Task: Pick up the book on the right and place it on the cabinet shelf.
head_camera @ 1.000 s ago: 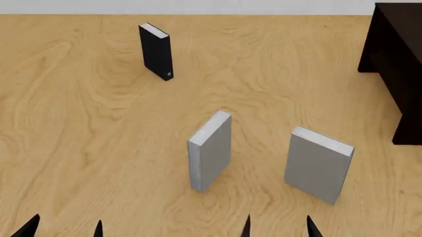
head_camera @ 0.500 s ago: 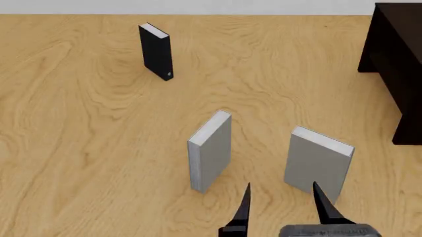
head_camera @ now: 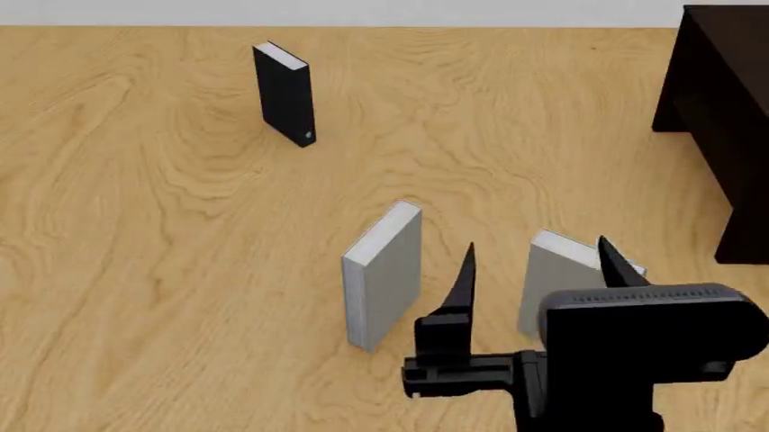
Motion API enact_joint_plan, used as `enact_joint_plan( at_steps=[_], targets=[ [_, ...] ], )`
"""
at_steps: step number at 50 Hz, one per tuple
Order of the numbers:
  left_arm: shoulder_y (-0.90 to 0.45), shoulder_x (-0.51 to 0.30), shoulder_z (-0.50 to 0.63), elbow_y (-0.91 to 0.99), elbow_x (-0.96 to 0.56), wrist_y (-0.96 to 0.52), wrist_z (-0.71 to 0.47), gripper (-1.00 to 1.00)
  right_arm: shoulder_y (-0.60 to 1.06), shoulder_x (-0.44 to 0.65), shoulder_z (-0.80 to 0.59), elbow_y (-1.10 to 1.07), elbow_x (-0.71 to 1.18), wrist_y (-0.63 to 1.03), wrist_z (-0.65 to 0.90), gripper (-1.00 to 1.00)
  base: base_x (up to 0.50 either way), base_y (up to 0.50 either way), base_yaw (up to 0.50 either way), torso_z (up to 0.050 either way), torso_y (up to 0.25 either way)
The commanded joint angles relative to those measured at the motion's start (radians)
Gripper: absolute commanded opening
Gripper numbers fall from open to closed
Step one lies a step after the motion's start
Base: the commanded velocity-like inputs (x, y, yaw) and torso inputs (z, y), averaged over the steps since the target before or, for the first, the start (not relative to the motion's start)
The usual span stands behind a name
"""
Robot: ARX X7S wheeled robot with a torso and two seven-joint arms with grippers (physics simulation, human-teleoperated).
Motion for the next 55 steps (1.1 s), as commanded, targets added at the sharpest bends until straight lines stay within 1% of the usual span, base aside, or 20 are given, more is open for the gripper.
enact_joint_plan(
  at_steps=[1,7,10,14,18,19,25,36,55],
  targets=[
    [-0.001,-0.007,0.008,-0.018,-0.05,0.021,0.026,1.0,0.159,0.0,0.127,-0.062,0.097,0.209,-0.044,1.0,0.0,0.0,0.0,0.0,0.0],
    [0.001,-0.009,0.009,-0.012,-0.056,0.019,0.019,1.0,0.217,0.05,0.11,-0.06,0.097,0.264,-0.047,1.0,0.0,0.0,0.0,0.0,0.0],
    [0.006,-0.012,0.013,-0.023,-0.051,0.031,0.022,1.0,0.242,0.051,0.132,-0.057,0.116,0.288,-0.061,1.0,0.0,0.0,0.0,0.0,0.0],
    [0.013,-0.012,0.014,-0.016,-0.057,0.043,0.023,1.0,0.264,0.068,0.125,-0.052,0.119,0.302,-0.065,1.0,0.0,0.0,0.0,0.0,0.0],
    [0.013,-0.016,0.015,-0.01,-0.07,0.038,0.024,1.0,0.29,0.055,0.155,-0.055,0.138,0.331,-0.071,1.0,0.0,0.0,0.0,0.0,0.0],
    [0.017,-0.016,0.017,-0.009,-0.074,0.041,0.026,1.0,0.293,0.071,0.134,-0.057,0.125,0.323,-0.061,1.0,0.0,0.0,0.0,0.0,0.0],
    [0.026,-0.017,0.029,-0.002,-0.081,0.048,0.028,1.0,0.306,0.067,0.133,-0.069,0.141,0.351,-0.064,1.0,0.0,-0.06,0.0,0.0,0.0],
    [0.031,-0.025,0.027,0.006,-0.084,0.062,0.022,1.0,0.303,0.076,0.115,-0.089,0.152,0.358,-0.061,1.0,0.06,-0.42,0.0,0.0,0.0],
    [0.04,-0.037,0.055,0.008,-0.079,0.077,0.023,1.0,0.303,0.081,0.106,-0.097,0.173,0.358,-0.065,1.0,0.24,-0.45,0.0,0.0,0.0]
  ],
)
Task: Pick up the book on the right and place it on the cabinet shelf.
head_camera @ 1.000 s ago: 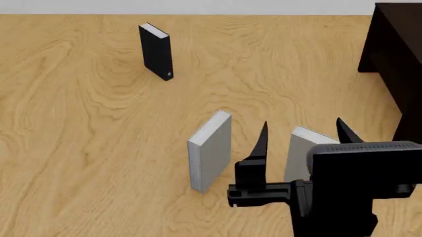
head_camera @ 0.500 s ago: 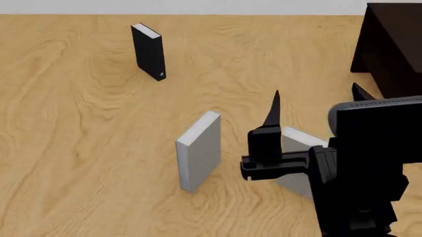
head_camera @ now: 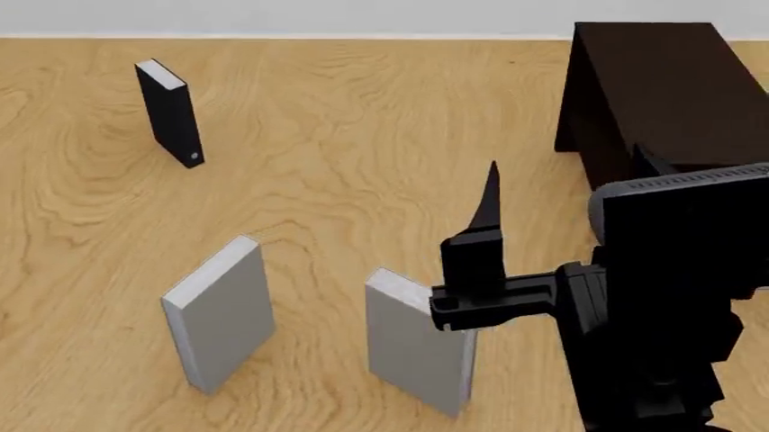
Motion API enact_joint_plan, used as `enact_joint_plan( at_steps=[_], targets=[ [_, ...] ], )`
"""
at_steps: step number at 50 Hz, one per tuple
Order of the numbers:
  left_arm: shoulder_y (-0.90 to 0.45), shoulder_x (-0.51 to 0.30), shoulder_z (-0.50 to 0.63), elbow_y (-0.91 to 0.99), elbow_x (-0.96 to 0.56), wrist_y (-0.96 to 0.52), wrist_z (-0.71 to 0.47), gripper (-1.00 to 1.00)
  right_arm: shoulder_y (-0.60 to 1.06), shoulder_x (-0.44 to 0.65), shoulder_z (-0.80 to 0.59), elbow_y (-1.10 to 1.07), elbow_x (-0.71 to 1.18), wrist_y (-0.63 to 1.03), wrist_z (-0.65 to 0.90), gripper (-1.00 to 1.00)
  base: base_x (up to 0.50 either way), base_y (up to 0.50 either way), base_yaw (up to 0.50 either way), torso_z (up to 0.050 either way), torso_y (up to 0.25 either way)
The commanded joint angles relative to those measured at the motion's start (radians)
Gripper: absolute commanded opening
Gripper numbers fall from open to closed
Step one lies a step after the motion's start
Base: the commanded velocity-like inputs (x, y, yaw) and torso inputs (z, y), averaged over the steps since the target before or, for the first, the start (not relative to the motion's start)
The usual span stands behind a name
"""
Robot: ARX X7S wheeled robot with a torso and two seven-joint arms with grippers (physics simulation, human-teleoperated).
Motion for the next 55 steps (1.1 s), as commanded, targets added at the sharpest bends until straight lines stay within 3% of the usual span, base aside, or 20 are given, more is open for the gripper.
enact_joint_plan(
  at_steps=[1,16,55],
  targets=[
    [0.004,-0.006,0.017,0.001,0.002,0.008,0.0,1.0,-0.003,0.008,-0.012,-0.004,0.012,-0.01,-0.006,1.0,0.36,-0.37,0.0,0.0,0.0],
    [0.008,-0.012,0.033,-0.001,0.002,0.016,-0.006,1.0,-0.014,0.021,-0.035,0.001,0.016,-0.045,-0.007,1.0,0.44,-0.26,0.0,0.0,0.0],
    [0.009,-0.024,0.075,-0.018,0.022,0.042,-0.027,1.0,-0.044,0.027,-0.026,0.003,0.053,-0.053,-0.006,1.0,0.48,0.0,0.0,0.0,0.001]
  ],
)
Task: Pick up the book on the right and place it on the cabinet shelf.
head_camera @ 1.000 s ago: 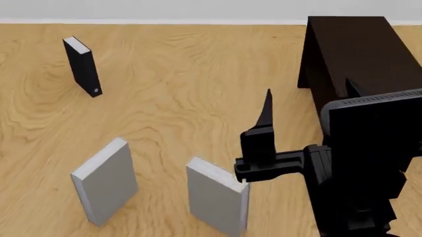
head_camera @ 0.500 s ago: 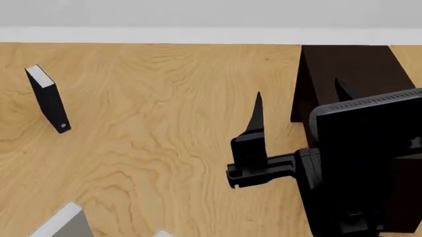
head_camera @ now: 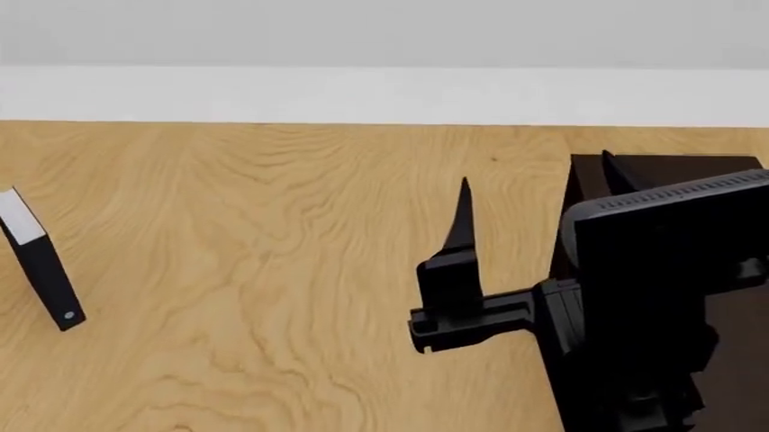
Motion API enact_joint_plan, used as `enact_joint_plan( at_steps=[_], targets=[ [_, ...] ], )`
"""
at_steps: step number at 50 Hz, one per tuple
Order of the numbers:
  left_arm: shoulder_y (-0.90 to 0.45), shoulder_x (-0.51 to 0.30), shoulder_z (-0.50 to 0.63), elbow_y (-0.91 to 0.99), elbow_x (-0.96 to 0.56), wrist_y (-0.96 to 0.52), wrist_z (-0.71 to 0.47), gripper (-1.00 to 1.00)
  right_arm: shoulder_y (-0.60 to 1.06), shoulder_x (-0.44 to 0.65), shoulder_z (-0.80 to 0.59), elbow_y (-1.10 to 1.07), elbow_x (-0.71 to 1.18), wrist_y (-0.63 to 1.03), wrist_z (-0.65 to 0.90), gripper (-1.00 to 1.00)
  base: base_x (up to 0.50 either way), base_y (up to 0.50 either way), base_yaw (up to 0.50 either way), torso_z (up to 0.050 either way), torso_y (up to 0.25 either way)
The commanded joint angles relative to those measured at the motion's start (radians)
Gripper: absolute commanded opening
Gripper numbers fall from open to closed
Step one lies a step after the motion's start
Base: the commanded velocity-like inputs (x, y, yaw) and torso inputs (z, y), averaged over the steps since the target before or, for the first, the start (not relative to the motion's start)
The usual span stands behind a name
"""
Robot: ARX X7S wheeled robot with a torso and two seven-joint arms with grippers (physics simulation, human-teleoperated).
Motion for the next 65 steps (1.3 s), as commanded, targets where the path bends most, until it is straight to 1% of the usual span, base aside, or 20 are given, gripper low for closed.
enact_joint_plan(
  at_steps=[1,29,34,40,42,43,45,47,52,55,56,60,62,63,64,65],
  targets=[
    [-0.003,-0.005,0.01,-0.001,0.002,-0.001,-0.008,1.0,-0.009,0.002,-0.003,0.006,0.008,0.001,0.004,1.0,0.36,0.0,0.0,0.0,0.0],
    [-0.005,-0.02,0.013,0.0,-0.014,-0.001,-0.027,1.0,-0.022,0.022,-0.004,-0.033,0.063,0.023,-0.021,1.0,0.0,0.0,0.0,0.0,0.0],
    [-0.003,-0.021,0.016,-0.002,-0.019,0.0,-0.03,1.0,-0.035,0.041,0.017,-0.077,0.095,0.069,-0.037,1.0,0.0,0.0,0.0,0.0,0.0],
    [-0.003,-0.024,0.017,-0.003,-0.024,-0.001,-0.033,1.0,-0.075,0.052,0.093,-0.152,0.165,0.147,-0.067,1.0,0.0,0.0,0.0,0.0,0.0],
    [-0.004,-0.026,0.017,-0.002,-0.028,-0.003,-0.032,1.0,-0.09,0.057,0.139,-0.168,0.237,0.168,-0.073,1.0,0.0,0.0,0.0,0.0,0.0],
    [-0.006,-0.027,0.018,0.0,-0.031,-0.005,-0.032,1.0,-0.1,0.068,0.161,-0.169,0.292,0.159,-0.052,1.0,0.0,0.0,0.0,0.0,0.0],
    [-0.007,-0.03,0.018,0.005,-0.034,-0.011,-0.034,1.0,-0.123,0.113,0.18,-0.168,0.403,0.144,0.008,1.0,0.0,0.0,0.0,0.0,0.0],
    [-0.01,-0.032,0.015,0.008,-0.04,-0.016,-0.036,1.0,-0.139,0.133,0.214,-0.167,0.504,0.146,0.05,1.0,0.0,0.0,0.0,0.0,0.0],
    [-0.011,-0.037,0.014,0.009,-0.049,-0.019,-0.037,1.0,-0.182,0.257,0.236,-0.168,0.761,0.06,0.19,1.0,0.0,0.0,0.0,0.0,0.0],
    [-0.012,-0.04,0.014,0.011,-0.05,-0.019,-0.038,1.0,-0.206,0.308,0.234,-0.168,0.838,0.018,0.239,1.0,0.0,0.0,0.0,0.0,0.0],
    [-0.012,-0.041,0.014,0.011,-0.052,-0.018,-0.038,1.0,-0.225,0.35,0.21,-0.169,0.853,-0.021,0.25,1.0,0.0,0.0,0.0,0.0,0.0],
    [-0.011,-0.042,0.016,0.011,-0.054,-0.017,-0.039,1.0,-0.304,0.52,0.098,-0.169,0.859,-0.253,0.296,1.0,0.0,0.0,0.0,0.0,0.0],
    [-0.012,-0.044,0.017,0.011,-0.056,-0.018,-0.04,1.0,-0.351,0.648,-0.006,-0.17,0.83,-0.429,0.323,1.0,0.0,0.0,0.0,0.0,0.0],
    [-0.013,-0.045,0.016,0.011,-0.061,-0.02,-0.039,1.0,-0.374,0.726,-0.077,-0.17,0.789,-0.545,0.324,1.0,0.0,0.0,0.0,0.0,0.0],
    [-0.015,-0.046,0.017,0.012,-0.062,-0.022,-0.039,1.0,-0.391,0.795,-0.142,-0.17,0.769,-0.635,0.357,1.0,0.0,0.0,0.0,0.0,0.0],
    [-0.016,-0.047,0.019,0.011,-0.062,-0.022,-0.038,1.0,-0.397,0.844,-0.193,-0.17,0.755,-0.701,0.378,1.0,0.0,0.0,0.0,0.0,0.0]
  ],
)
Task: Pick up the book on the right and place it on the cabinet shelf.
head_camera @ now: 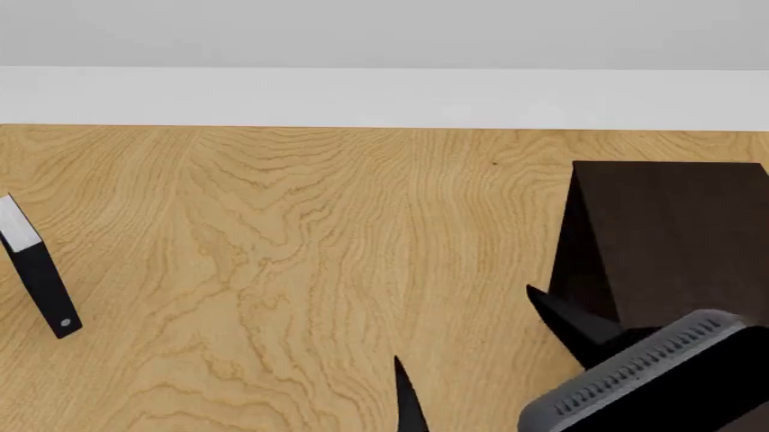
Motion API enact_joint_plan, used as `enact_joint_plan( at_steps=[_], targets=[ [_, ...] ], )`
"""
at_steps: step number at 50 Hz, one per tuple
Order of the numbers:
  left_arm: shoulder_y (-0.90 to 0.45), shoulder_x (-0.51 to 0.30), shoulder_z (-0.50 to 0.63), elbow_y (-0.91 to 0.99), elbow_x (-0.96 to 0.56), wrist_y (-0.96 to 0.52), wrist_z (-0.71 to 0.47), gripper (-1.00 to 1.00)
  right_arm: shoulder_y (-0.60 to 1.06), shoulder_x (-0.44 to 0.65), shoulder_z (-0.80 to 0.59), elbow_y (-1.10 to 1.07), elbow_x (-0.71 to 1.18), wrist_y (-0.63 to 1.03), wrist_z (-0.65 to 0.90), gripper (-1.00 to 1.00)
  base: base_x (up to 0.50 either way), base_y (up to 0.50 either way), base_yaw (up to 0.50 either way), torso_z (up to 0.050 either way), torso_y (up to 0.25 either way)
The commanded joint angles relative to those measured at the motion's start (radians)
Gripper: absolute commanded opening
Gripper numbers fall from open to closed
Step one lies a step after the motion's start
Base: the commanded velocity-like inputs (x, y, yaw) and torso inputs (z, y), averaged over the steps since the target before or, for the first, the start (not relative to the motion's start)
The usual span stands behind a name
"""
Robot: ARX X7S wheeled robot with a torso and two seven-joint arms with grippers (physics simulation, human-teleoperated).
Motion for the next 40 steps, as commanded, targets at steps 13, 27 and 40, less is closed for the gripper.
enact_joint_plan(
  at_steps=[13,27,40],
  targets=[
    [-0.004,-0.014,0.004,0.0,-0.024,-0.001,-0.006,1.0,-0.287,0.72,-0.585,-0.009,-0.165,-0.968,0.218,1.0,0.0,0.0,0.0,0.0,0.0],
    [-0.018,-0.019,0.009,-0.011,-0.037,-0.01,-0.011,1.0,-0.263,0.76,-0.755,-0.009,-0.272,-0.986,0.19,1.0,0.0,0.0,0.0,0.0,0.0],
    [-0.026,-0.023,0.014,-0.022,-0.044,-0.012,-0.016,1.0,-0.041,0.786,-1.092,-0.01,-0.362,-1.017,0.147,1.0,0.0,0.0,0.0,0.0,0.0]
  ],
)
